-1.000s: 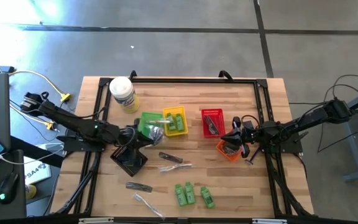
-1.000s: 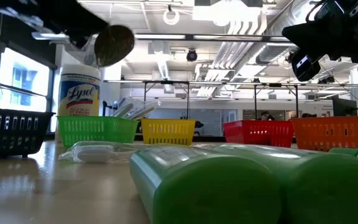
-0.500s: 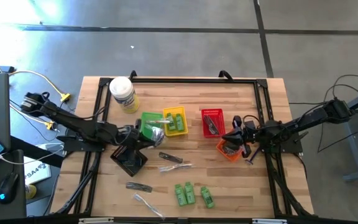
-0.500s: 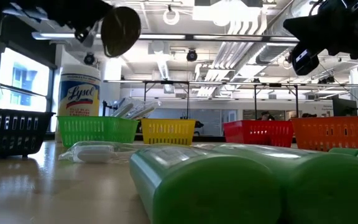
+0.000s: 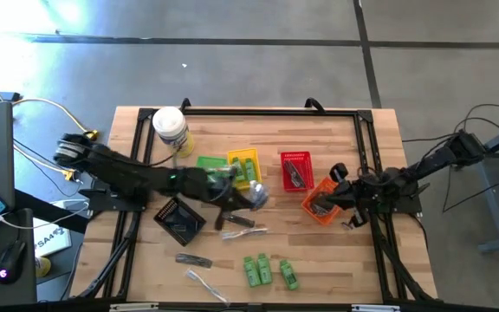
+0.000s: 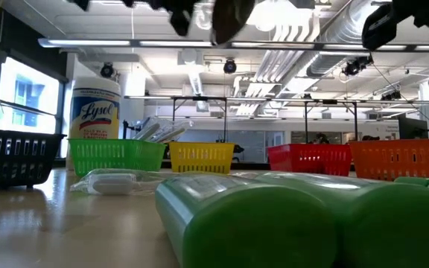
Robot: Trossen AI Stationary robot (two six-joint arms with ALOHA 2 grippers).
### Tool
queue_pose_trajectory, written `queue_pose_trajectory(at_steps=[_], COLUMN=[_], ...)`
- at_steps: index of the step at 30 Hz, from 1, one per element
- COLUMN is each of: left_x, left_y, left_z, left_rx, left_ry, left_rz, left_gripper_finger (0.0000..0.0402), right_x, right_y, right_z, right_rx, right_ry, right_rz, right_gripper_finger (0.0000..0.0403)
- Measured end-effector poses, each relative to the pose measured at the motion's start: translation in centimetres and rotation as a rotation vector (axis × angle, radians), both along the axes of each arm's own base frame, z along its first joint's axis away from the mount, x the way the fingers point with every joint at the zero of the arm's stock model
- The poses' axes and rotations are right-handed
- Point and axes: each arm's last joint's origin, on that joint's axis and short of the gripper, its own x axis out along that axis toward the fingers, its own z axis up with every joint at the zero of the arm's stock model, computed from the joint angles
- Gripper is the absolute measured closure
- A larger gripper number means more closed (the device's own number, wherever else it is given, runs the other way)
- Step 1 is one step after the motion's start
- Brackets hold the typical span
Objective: Pick & Place Travel size toiletries
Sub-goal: Put the black hairbrush into the orange basket
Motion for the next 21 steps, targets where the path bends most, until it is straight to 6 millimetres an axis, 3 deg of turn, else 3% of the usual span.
queue_pose_trajectory(at_steps=[5, 8, 13, 21], left_x=[4.2, 6.3, 9.1, 13.6], left_y=[1.0, 1.0, 0.7, 0.4], left_z=[-0.1, 0.3, 0.1, -0.7], left_rx=[-0.034, -0.039, -0.046, -0.052], left_ry=[0.029, 0.016, 0.018, 0.013], left_rz=[-0.055, -0.093, -0.158, -0.154], left_gripper_finger=[0.0401, 0.0401, 0.0401, 0.0401], right_x=[-0.2, -0.2, -0.7, -2.1], right_y=[0.3, 0.5, -0.1, -0.9], right_z=[1.0, 2.0, 3.7, 5.9], right_rx=[-0.004, -0.027, -0.060, -0.032], right_ry=[0.004, 0.098, 0.247, 0.235], right_rz=[-0.009, 0.023, -0.097, -0.139], right_gripper_finger=[0.0401, 0.0401, 0.0401, 0.0401])
